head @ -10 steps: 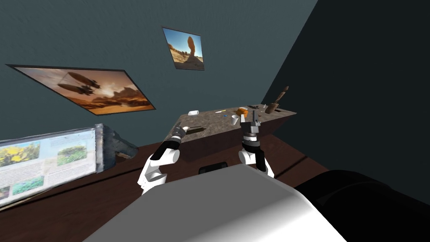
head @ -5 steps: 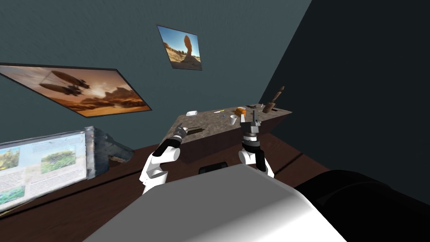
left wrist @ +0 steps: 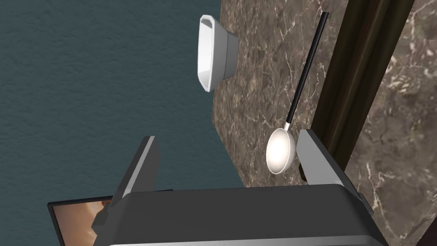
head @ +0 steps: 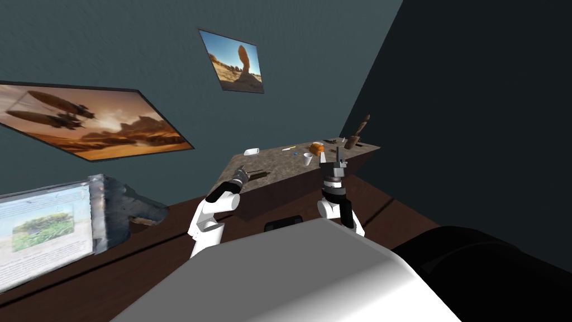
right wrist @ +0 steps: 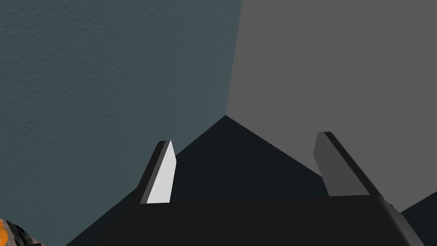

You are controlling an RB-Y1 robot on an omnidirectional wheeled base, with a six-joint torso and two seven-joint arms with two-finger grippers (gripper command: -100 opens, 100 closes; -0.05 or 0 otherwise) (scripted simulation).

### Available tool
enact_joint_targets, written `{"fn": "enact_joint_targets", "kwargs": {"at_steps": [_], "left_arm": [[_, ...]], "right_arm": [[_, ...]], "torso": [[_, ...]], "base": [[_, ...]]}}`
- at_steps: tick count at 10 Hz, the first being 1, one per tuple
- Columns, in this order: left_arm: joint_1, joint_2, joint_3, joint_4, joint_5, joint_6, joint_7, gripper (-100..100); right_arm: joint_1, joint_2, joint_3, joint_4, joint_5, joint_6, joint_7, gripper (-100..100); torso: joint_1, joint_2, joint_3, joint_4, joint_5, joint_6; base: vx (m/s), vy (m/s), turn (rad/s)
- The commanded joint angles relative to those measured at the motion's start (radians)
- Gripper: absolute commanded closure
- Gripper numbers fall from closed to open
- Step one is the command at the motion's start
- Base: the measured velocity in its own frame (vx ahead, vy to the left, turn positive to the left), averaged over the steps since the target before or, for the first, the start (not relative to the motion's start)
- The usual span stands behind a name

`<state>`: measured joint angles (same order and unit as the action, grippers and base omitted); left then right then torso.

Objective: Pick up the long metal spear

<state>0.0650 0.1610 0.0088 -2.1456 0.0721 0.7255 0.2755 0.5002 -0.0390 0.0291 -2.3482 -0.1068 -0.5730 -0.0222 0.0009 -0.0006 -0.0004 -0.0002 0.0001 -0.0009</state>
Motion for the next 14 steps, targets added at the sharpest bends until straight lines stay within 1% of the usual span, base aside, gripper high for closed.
{"fn": "enact_joint_targets", "kwargs": {"at_steps": [1, 2, 3, 4, 5, 6, 7, 8, 9, 10, 11, 12, 13, 14], "left_arm": [[0.001, -0.001, 0.0, 0.001, -0.001, 0.03, 0.001, -100], [-0.025, -0.002, 0.009, 0.016, -0.006, 0.073, 0.008, -100], [-0.025, -0.002, 0.009, 0.016, -0.006, 0.101, 0.008, -100], [-0.051, -0.004, 0.019, 0.033, -0.012, 0.135, 0.014, -100], [-0.051, -0.004, 0.019, 0.033, -0.012, 0.167, 0.014, -100], [-0.051, -0.004, 0.019, 0.033, -0.012, 0.18, 0.014, -100], [-0.076, -0.007, 0.031, 0.051, -0.018, 0.216, 0.019, -100], [-0.076, -0.007, 0.031, 0.051, -0.018, 0.244, 0.019, -100], [-0.101, -0.01, 0.044, 0.07, -0.025, 0.276, 0.024, -100], [-0.101, -0.01, 0.044, 0.07, -0.025, 0.308, 0.024, -100], [-0.101, -0.01, 0.044, 0.07, -0.025, 0.323, 0.024, -100], [-0.125, -0.014, 0.057, 0.089, -0.031, 0.359, 0.029, -100], [-0.125, -0.014, 0.057, 0.089, -0.031, 0.384, 0.029, -100], [-0.148, -0.019, 0.071, 0.109, -0.038, 0.414, 0.033, -100]], "right_arm": [[0.0, 0.0, 0.0, 0.0, 0.0, 0.0, 0.0, 0], [0.0, 0.0, 0.0, 0.0, 0.0, 0.0, 0.0, 0], [0.0, 0.0, 0.0, 0.0, 0.0, 0.0, 0.0, 0], [0.0, 0.0, 0.0, 0.0, 0.0, 0.0, 0.0, 0], [0.0, 0.0, 0.0, 0.0, 0.0, 0.0, 0.0, 0], [0.0, 0.0, 0.0, 0.0, 0.0, 0.0, 0.0, 0], [0.0, 0.0, 0.0, 0.0, 0.0, 0.0, 0.0, 0], [0.0, 0.0, 0.0, 0.0, 0.0, 0.0, 0.0, 0], [0.0, 0.0, 0.0, 0.0, 0.0, 0.0, 0.0, 0], [0.0, 0.0, 0.0, 0.0, 0.0, 0.0, 0.0, 0], [0.0, 0.0, 0.0, 0.0, 0.0, 0.0, 0.0, 0], [0.0, 0.0, 0.0, 0.0, 0.0, 0.0, 0.0, 0], [0.0, 0.0, 0.0, 0.0, 0.0, 0.0, 0.0, 0], [0.0, 0.0, 0.0, 0.0, 0.0, 0.0, 0.0, 0]], "torso": [[0.0, 0.0, 0.0, 0.0, 0.0, 0.0], [0.0, 0.0, 0.0, 0.0, 0.0, 0.0], [0.0, 0.0, 0.0, 0.0, 0.0, 0.0], [0.0, 0.0, 0.0, 0.0, 0.0, 0.0], [0.001, -0.001, 0.0, 0.0, 0.0, 0.0], [0.001, 0.0, 0.0, 0.0, 0.0, 0.0], [0.0, 0.0, 0.0, 0.0, 0.0, 0.0], [0.001, 0.0, 0.0, 0.0, 0.0, 0.0], [0.001, 0.0, 0.0, 0.0, 0.0, 0.0], [0.002, -0.001, 0.0, 0.0, 0.0, 0.0], [0.002, -0.001, 0.0, 0.0, 0.0, 0.0], [0.001, 0.0, 0.0, 0.0, 0.0, 0.0], [0.001, 0.0, 0.0, 0.0, 0.0, 0.0], [0.002, 0.0, 0.0, 0.0, 0.0, 0.0]], "base": [[0.009, 0.009, 0.019], [0.018, 0.011, -0.134], [0.02, 0.017, -0.093], [0.023, 0.027, -0.148], [0.023, 0.03, -0.069], [0.011, 0.014, 0.011], [0.014, 0.023, -0.182], [0.016, 0.032, -0.073], [0.026, 0.041, -0.12], [0.026, 0.038, -0.07], [0.011, 0.015, 0.01], [0.019, 0.026, -0.144], [0.018, 0.039, -0.087], [0.024, 0.049, -0.128]]}}
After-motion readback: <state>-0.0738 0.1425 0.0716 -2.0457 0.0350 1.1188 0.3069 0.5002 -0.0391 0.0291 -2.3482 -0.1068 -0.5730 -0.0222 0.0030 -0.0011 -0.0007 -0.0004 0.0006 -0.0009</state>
